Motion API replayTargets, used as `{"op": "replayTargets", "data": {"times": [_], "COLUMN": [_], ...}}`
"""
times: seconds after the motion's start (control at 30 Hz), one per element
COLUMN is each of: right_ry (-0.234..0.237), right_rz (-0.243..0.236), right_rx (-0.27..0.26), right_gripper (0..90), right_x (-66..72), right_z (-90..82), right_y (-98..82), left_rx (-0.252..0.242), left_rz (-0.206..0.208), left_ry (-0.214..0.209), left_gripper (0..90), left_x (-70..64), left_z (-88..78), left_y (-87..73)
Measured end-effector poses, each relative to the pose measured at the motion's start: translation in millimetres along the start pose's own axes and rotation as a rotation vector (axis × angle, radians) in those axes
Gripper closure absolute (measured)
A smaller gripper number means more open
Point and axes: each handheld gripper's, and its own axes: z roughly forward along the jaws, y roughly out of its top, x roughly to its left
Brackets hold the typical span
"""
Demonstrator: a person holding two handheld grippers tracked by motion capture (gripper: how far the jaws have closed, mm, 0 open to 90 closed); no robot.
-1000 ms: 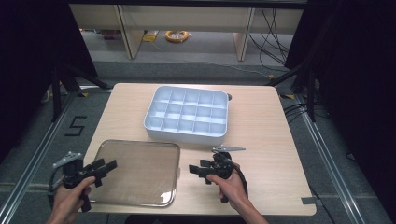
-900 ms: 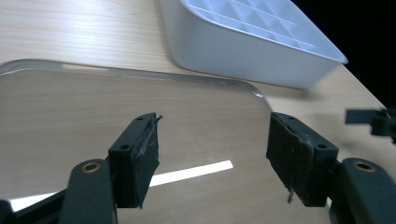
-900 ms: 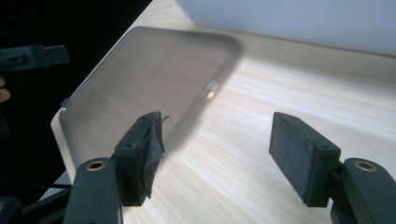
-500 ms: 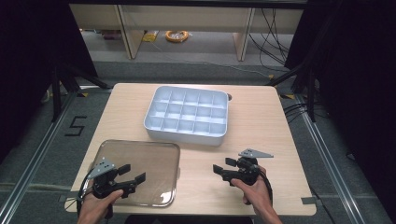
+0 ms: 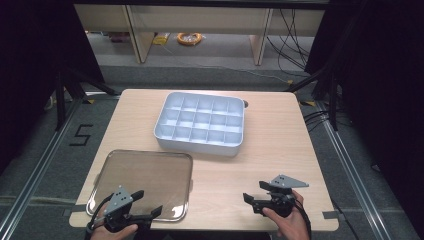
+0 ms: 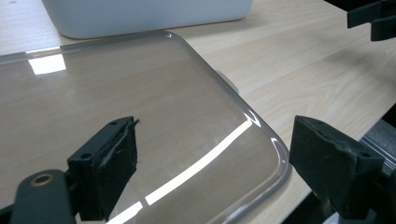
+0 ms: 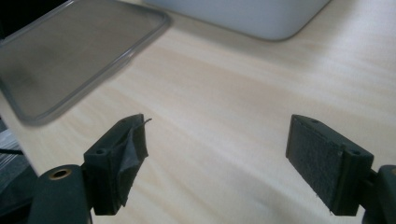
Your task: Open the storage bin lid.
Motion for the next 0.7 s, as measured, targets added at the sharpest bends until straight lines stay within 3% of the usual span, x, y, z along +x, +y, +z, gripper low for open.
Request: {"op": "replayTargets", "data": {"times": [0.07, 0.13, 0.17, 0.2, 0.33, 0.4, 0.43, 0.5, 0.53, 0.57, 0.63, 0.67, 0.7], "right_ry": [0.005, 0.002, 0.008, 0.006, -0.009, 0.013, 0.009, -0.001, 0.001, -0.001, 0.012, -0.006, -0.015], "right_rz": [-0.016, -0.025, -0.001, -0.034, -0.037, -0.026, -0.005, -0.021, 0.016, -0.042, -0.032, -0.014, -0.036], "right_rx": [0.009, 0.009, 0.005, -0.001, 0.004, -0.006, -0.003, -0.007, 0.016, -0.006, -0.013, -0.008, -0.004], "right_gripper": [21.5, 21.7, 21.7, 21.8, 21.8, 21.7, 21.8, 21.7, 21.7, 21.7, 21.7, 21.7, 21.7], "right_x": [-0.6, 1.1, 4.5, 2.8, 4.6, 6.1, 8.1, 7.6, 10.7, 7.0, 7.1, 9.0, 7.5], "right_z": [-3.9, -8.8, -10.1, -12.0, -18.5, -20.9, -23.0, -23.6, -28.3, -27.7, -28.3, -28.4, -28.7], "right_y": [-4.1, -8.7, -11.1, -12.2, -18.1, -21.7, -23.4, -25.3, -26.6, -26.6, -29.0, -30.3, -30.9], "left_rx": [0.004, 0.009, 0.014, 0.016, 0.025, 0.034, 0.034, 0.025, 0.022, 0.027, 0.029, 0.028, 0.026], "left_rz": [-0.015, -0.005, 0.006, 0.012, -0.003, 0.03, 0.03, 0.018, 0.005, 0.015, 0.003, 0.002, 0.003], "left_ry": [-0.001, -0.005, -0.008, -0.004, -0.009, -0.009, -0.007, -0.01, -0.004, -0.005, 0.002, 0.0, -0.003], "left_gripper": [15.0, 15.0, 15.0, 15.0, 15.0, 15.0, 15.0, 15.0, 15.1, 15.0, 15.0, 15.0, 15.0], "left_x": [-2.7, -4.3, -4.7, -5.3, -8.7, -8.5, -8.9, -9.2, -10.2, -10.0, -11.2, -11.4, -11.6], "left_z": [-1.6, -3.7, -4.3, -4.9, -6.7, -7.9, -8.1, -8.2, -8.2, -8.9, -9.3, -9.5, -9.2], "left_y": [-2.4, -4.3, -5.0, -5.5, -8.2, -8.5, -8.6, -9.4, -9.7, -9.5, -10.2, -10.4, -11.0]}}
